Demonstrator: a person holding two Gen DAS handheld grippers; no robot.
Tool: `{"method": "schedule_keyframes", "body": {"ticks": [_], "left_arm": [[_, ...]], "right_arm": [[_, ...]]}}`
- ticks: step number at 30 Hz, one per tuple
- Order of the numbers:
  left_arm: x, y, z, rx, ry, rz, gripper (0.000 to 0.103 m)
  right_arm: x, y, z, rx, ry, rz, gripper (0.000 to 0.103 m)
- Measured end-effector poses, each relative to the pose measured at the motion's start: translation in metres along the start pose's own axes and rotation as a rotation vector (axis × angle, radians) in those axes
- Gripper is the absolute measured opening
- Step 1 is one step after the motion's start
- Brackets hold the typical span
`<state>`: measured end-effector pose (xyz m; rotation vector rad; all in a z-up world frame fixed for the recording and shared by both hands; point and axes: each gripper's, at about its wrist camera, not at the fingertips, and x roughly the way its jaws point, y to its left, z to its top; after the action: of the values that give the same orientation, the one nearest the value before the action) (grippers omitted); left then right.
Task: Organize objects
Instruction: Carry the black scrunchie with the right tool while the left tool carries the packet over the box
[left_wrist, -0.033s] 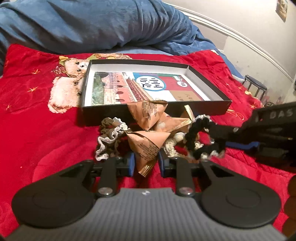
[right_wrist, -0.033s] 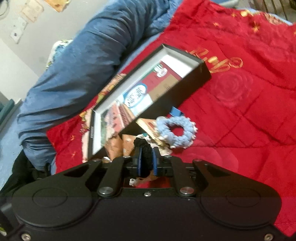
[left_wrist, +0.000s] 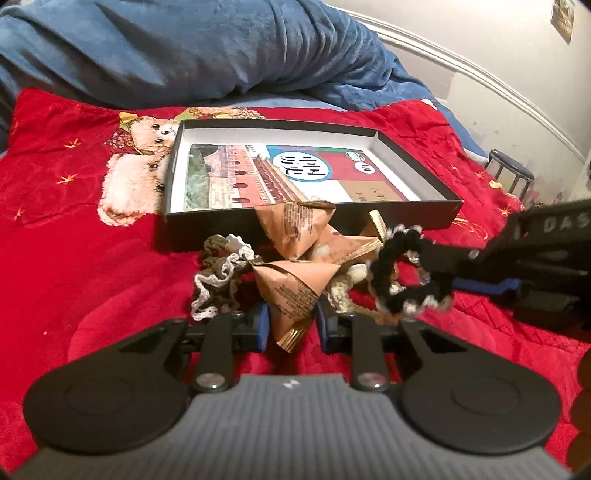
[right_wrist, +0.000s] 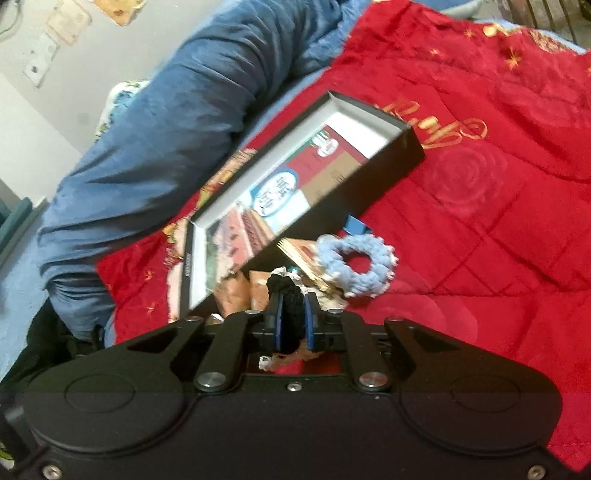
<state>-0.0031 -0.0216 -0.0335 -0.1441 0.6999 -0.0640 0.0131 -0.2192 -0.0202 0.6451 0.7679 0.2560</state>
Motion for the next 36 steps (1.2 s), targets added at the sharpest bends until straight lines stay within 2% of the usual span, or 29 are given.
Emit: {"method": "schedule_keyframes", "body": {"ticks": [5,14,19,29,36], "left_arm": [[-0.006,0.001,0.003,0.000,0.013,0.016,0.029],[-0.019,0.006,0.013,-0.010,-0.014,0.027,0.029],[-0.027,0.011,0.021,-0.037,-0.060,0.004,0.029],[-0.041,0.008,0.029,-0.016,-0.143,-0.006,0.029],[-0.049,0.010,0.034,-0.014,-0.199,-0.043,0.029]], "right_arm": [[-0.012,0.011,0.001,-0.010,-0.035,0.054,0.012],[-0.026,0.029,0.001,-0.061,-0.096,0.128,0.012],[-0.029,0.034,0.002,-0.071,-0.104,0.144,0.012],[-0.031,0.042,0.007,-0.081,-0.115,0.181,0.012],[-0.033,0.050,0.017,-0.087,-0.142,0.228,0.012]]}}
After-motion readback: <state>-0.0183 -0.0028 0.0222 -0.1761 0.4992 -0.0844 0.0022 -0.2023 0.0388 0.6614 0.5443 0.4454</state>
